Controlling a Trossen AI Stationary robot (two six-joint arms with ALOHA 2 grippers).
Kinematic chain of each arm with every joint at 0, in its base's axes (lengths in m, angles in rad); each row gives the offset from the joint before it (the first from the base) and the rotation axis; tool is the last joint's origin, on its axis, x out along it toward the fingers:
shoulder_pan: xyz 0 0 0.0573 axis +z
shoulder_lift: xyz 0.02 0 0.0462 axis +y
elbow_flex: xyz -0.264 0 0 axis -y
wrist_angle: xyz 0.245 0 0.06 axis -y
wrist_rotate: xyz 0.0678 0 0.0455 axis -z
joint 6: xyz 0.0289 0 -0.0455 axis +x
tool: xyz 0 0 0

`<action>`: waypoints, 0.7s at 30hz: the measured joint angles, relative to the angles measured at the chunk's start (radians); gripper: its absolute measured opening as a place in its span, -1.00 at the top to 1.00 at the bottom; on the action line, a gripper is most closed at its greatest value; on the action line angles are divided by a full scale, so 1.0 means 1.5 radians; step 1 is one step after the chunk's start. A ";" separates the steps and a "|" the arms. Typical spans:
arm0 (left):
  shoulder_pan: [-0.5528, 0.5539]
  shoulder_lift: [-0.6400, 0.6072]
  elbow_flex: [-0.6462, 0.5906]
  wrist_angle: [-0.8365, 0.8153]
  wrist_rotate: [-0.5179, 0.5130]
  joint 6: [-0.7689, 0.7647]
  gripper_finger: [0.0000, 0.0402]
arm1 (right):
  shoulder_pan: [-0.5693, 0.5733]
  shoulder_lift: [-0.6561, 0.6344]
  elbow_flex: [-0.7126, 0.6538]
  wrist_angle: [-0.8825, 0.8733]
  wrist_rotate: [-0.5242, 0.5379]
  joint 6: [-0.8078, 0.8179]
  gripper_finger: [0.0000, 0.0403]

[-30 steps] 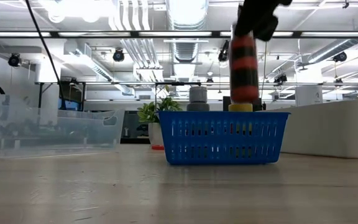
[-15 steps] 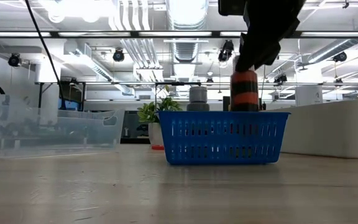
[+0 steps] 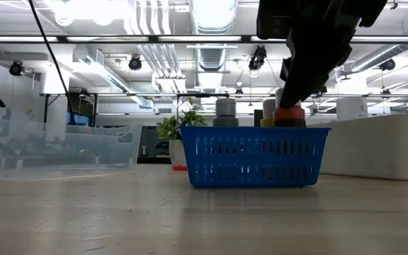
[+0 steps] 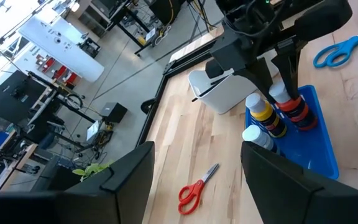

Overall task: Pick & Place Paint Supplies
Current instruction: Put the orange paint bottle in the blue bin

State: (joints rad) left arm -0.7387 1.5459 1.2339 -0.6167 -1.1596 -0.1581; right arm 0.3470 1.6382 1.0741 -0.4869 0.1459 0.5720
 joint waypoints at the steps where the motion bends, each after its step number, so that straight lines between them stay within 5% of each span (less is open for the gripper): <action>1: 0.000 0.000 0.000 0.000 0.000 0.000 -0.23 | 0.000 0.000 -0.001 0.000 0.001 0.000 0.46; 11: 0.000 0.000 0.000 0.000 0.003 0.000 -0.23 | 0.000 0.000 -0.001 0.003 0.001 -0.007 0.46; 21: 0.000 0.000 0.000 0.000 0.008 -0.002 -0.23 | 0.003 0.000 0.000 0.005 0.008 -0.003 -0.13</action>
State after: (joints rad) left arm -0.7387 1.5463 1.2339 -0.6163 -1.1481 -0.1616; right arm 0.3517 1.6382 1.0742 -0.4789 0.1572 0.5680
